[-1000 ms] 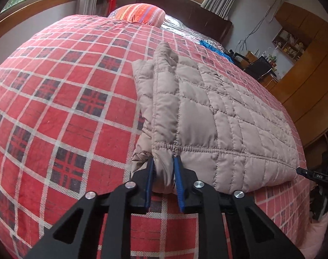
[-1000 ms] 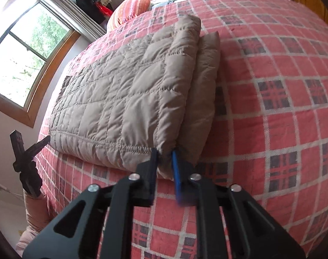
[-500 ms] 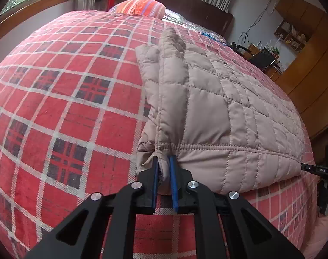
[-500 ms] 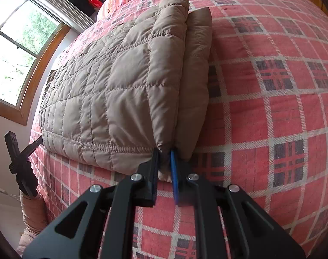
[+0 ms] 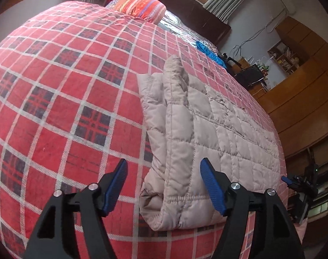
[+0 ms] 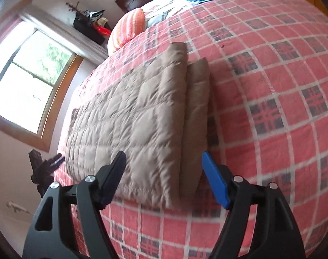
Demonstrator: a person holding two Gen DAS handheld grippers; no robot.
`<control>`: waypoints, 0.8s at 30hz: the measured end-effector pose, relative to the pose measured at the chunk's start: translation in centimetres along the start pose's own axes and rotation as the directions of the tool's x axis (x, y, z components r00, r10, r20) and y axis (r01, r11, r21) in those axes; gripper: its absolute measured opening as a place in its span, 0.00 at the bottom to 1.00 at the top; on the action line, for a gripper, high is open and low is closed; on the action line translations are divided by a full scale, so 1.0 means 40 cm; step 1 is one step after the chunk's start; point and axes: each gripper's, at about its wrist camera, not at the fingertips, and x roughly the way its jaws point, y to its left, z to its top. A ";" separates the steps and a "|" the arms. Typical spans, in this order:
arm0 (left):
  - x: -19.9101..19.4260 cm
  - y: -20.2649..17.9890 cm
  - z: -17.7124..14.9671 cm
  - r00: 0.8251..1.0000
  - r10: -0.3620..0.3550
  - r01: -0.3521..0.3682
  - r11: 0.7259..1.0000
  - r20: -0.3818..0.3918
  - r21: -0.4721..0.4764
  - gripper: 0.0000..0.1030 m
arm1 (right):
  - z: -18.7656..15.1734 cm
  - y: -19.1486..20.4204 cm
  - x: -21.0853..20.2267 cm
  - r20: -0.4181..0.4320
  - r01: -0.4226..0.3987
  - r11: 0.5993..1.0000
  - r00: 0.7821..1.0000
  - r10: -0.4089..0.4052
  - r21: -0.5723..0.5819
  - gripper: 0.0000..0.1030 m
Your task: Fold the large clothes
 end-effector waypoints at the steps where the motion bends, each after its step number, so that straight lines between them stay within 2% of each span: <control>1: 0.013 0.008 0.008 1.000 -0.015 0.015 1.000 -0.011 -0.012 0.68 | 0.010 -0.011 0.013 -0.008 -0.011 1.000 1.000 0.012 0.015 0.72; 7: 0.090 0.050 0.047 0.993 -0.104 0.100 0.992 -0.054 -0.080 0.68 | 0.046 -0.061 0.074 -0.029 -0.034 0.996 0.999 0.037 0.076 0.73; 9: 0.109 0.054 0.054 0.989 -0.134 0.129 0.987 -0.060 -0.091 0.71 | 0.056 -0.079 0.095 -0.039 -0.065 0.993 0.997 0.069 0.094 0.75; 17: 0.162 0.030 0.081 0.980 -0.185 0.178 0.980 -0.072 -0.094 0.77 | 0.058 -0.115 0.149 -0.052 -0.113 0.985 0.991 0.121 0.129 0.80; 19: 0.179 0.010 0.088 0.981 -0.178 0.172 0.982 -0.078 -0.071 0.83 | 0.066 -0.108 0.158 -0.048 -0.121 0.985 0.991 0.128 0.120 0.80; 21: 0.193 -0.018 0.093 0.983 -0.167 0.163 0.985 -0.079 -0.047 0.83 | 0.071 -0.094 0.167 -0.051 -0.116 0.988 0.991 0.122 0.106 0.79; 22: 0.197 -0.026 0.094 0.982 -0.170 0.167 0.985 -0.084 -0.040 0.82 | 0.074 -0.078 0.173 -0.054 -0.103 0.991 0.993 0.108 0.088 0.75; 24: 0.211 -0.051 0.091 0.980 -0.173 0.171 0.985 -0.098 -0.028 0.73 | 0.092 -0.056 0.192 -0.063 -0.077 0.995 0.995 0.081 0.068 0.68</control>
